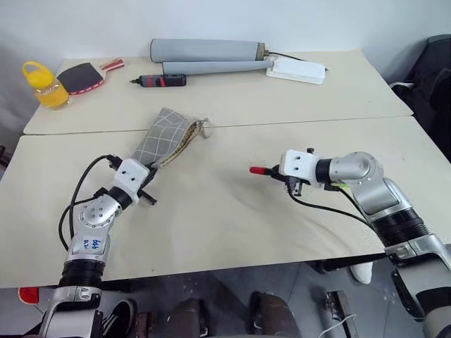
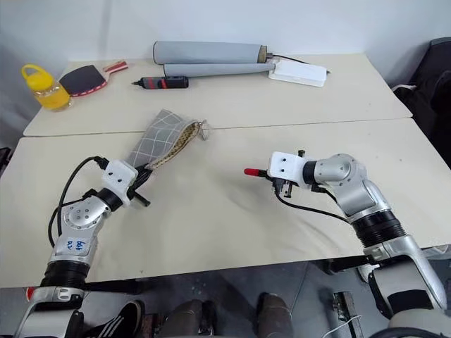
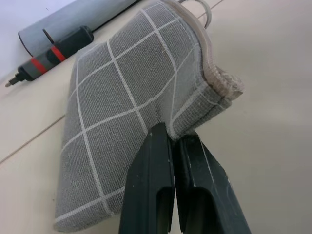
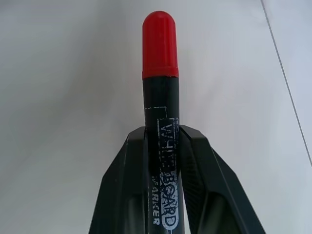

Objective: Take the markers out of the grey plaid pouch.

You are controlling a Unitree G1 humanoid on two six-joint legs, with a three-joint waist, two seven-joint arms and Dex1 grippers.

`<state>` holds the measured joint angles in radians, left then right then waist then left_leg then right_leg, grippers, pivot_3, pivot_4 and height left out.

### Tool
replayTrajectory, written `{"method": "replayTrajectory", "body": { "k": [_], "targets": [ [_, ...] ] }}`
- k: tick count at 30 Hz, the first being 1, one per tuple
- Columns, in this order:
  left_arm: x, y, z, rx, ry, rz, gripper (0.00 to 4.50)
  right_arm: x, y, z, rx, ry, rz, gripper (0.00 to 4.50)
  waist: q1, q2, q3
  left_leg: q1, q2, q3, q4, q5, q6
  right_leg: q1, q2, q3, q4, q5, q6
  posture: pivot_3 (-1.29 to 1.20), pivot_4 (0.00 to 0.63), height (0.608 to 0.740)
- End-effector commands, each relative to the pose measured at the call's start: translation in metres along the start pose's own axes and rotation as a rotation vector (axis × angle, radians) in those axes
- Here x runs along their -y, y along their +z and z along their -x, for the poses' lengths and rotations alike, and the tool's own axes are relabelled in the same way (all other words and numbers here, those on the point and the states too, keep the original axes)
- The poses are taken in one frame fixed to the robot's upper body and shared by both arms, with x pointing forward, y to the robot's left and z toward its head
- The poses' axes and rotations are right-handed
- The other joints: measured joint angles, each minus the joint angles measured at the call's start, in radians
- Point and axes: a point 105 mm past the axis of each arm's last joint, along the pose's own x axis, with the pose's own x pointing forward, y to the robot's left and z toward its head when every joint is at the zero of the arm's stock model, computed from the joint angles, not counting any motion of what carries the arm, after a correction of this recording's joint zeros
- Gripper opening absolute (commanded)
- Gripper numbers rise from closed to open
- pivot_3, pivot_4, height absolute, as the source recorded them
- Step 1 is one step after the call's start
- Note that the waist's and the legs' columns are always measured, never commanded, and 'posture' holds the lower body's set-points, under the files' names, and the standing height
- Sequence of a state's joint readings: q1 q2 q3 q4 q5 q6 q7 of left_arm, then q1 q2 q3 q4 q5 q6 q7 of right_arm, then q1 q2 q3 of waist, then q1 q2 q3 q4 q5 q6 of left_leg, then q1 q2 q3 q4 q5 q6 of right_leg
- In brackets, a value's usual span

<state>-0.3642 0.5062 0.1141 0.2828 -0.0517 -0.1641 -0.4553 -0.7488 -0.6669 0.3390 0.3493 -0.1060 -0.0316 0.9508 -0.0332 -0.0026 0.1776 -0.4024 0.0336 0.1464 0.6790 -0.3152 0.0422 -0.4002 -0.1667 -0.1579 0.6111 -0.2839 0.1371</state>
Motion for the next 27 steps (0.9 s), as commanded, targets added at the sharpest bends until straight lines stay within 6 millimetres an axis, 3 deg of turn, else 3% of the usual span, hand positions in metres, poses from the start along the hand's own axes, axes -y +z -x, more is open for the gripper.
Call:
{"method": "replayTrajectory", "body": {
  "k": [1,7,10,15,20,24,27],
  "targets": [
    [0.001,0.017,0.004,0.065,-0.012,0.016,1.0,0.009,-0.001,0.005,0.016,-0.041,0.03,1.26,0.002,0.0,0.0,0.0,0.001,0.0,0.0,0.0,0.0,0.0,-0.001,0.0,0.0,0.0,0.0,0.0,0.15,0.74],
    [0.006,0.032,0.015,0.125,-0.067,0.11,2.93,0.014,0.005,0.012,0.076,-0.058,-0.036,3.23,0.005,0.0,0.0,0.0,0.001,-0.001,0.002,0.0,0.0,0.002,-0.001,0.0,0.0,0.0,0.0,0.0,0.15,0.74],
    [0.006,0.042,0.029,0.152,-0.106,0.21,2.93,0.023,0.02,0.024,0.2,-0.109,-0.14,3.23,0.005,0.0,0.0,0.0,0.002,-0.002,0.001,0.0,0.0,0.002,-0.001,0.0,0.0,0.0,0.0,0.0,0.15,0.74],
    [0.005,0.045,0.048,0.096,-0.108,0.228,2.93,0.033,0.037,0.049,0.386,-0.197,-0.306,3.23,0.005,0.0,0.0,0.0,0.002,-0.002,0.001,0.0,0.0,0.002,-0.001,0.0,0.0,0.0,0.0,0.0,0.15,0.74],
    [0.0,0.045,0.081,0.077,-0.075,0.285,2.93,-0.018,0.035,0.077,0.515,-0.114,-0.503,3.23,0.024,0.0,0.0,0.001,0.002,-0.005,0.001,-0.002,0.001,0.004,-0.001,-0.001,-0.002,0.0,0.0,0.0,0.15,0.74],
    [-0.006,0.027,0.103,-0.008,-0.051,0.277,2.93,-0.046,0.002,0.091,0.38,-0.124,-0.512,3.23,0.031,0.0,0.0,0.001,0.001,-0.002,0.001,-0.003,0.002,0.005,-0.001,0.0,-0.005,0.0,0.0,0.0,0.15,0.74],
    [-0.011,0.007,0.121,-0.074,-0.011,0.274,2.93,-0.041,-0.034,0.104,0.256,-0.303,-0.511,3.23,0.03,0.0,0.0,0.002,0.001,0.0,0.002,-0.002,0.003,0.006,-0.001,0.002,-0.008,0.0,-0.001,0.0,0.15,0.74]
  ]
}}
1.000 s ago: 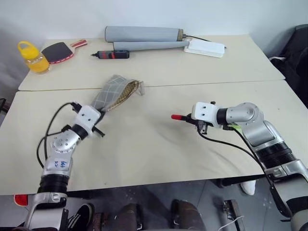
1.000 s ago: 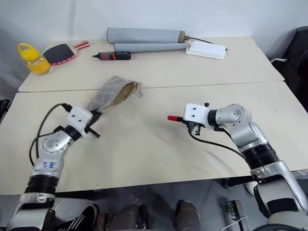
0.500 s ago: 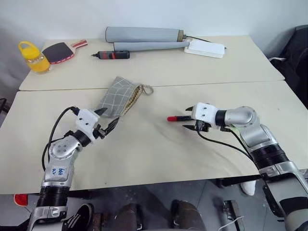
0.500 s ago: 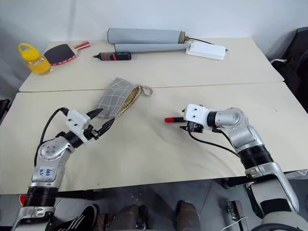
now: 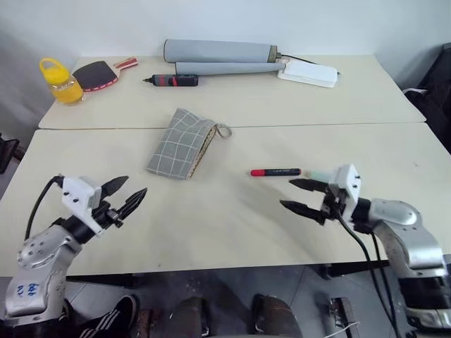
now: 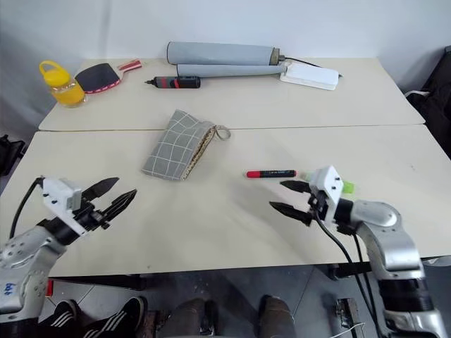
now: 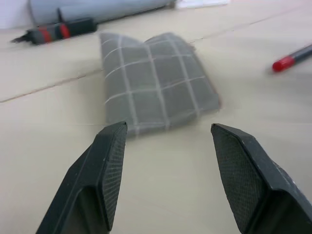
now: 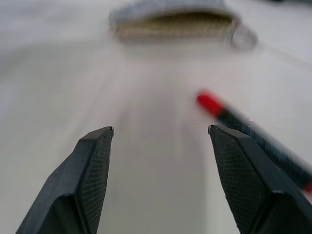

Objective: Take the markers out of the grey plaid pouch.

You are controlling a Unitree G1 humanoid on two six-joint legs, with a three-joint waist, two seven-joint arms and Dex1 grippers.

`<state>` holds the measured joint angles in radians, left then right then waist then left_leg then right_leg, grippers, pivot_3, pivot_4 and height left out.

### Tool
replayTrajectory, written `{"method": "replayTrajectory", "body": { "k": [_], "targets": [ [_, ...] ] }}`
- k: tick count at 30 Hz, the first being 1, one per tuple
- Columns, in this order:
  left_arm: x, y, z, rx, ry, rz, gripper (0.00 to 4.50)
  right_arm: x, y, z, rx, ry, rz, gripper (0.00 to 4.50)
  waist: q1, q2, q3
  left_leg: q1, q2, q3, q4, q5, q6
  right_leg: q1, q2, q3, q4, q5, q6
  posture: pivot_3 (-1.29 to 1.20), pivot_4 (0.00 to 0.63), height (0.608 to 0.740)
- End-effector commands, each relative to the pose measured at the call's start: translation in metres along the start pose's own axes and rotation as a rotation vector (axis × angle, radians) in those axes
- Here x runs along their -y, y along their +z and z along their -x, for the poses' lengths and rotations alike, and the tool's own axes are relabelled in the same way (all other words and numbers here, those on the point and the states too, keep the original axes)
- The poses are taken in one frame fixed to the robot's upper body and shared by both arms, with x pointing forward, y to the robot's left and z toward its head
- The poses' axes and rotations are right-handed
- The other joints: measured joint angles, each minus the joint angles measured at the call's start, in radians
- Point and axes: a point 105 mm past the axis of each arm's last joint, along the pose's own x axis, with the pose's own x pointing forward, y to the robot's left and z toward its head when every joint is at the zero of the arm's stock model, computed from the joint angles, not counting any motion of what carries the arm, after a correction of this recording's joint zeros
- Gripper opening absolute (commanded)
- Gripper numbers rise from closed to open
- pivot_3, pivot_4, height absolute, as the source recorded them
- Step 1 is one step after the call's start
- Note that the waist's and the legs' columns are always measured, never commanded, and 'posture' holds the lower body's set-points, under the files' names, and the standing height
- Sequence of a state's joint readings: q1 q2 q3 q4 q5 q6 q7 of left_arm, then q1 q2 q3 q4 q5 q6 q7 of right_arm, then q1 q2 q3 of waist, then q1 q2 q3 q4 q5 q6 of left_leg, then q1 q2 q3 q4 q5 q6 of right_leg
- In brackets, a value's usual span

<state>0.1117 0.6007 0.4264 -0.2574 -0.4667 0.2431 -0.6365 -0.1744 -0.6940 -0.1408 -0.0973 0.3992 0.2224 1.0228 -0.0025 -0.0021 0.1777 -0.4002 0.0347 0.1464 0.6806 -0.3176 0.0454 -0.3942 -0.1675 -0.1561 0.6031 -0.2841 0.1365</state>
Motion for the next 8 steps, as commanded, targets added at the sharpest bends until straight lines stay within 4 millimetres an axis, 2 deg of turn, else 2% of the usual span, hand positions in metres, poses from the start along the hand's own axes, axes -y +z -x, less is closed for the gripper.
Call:
{"method": "replayTrajectory", "body": {
  "k": [1,4,8],
  "targets": [
    [-0.011,-0.004,0.017,-0.013,0.047,-0.04,2.93,0.029,-0.004,0.026,-0.005,-0.215,0.08,3.23,0.0,0.0,0.0,0.0,0.0,0.0,0.0,0.0,0.0,0.0,0.0,0.0,0.0,0.0,0.0,0.0,0.15,0.74],
    [-0.015,-0.011,0.024,-0.023,0.076,-0.033,2.93,0.033,-0.013,0.041,0.022,-0.297,0.042,3.23,0.002,0.0,0.0,0.001,0.001,0.0,0.0,0.0,-0.001,-0.001,0.0,0.001,0.002,0.0,-0.001,0.0,0.15,0.74],
    [-0.022,-0.025,0.039,-0.054,0.106,-0.043,2.93,0.032,-0.032,0.067,-0.064,-0.323,0.048,3.23,0.002,0.0,0.0,0.001,0.001,0.0,-0.001,-0.001,-0.001,-0.001,0.0,0.0,0.003,0.0,-0.001,0.0,0.15,0.74]
  ]
}}
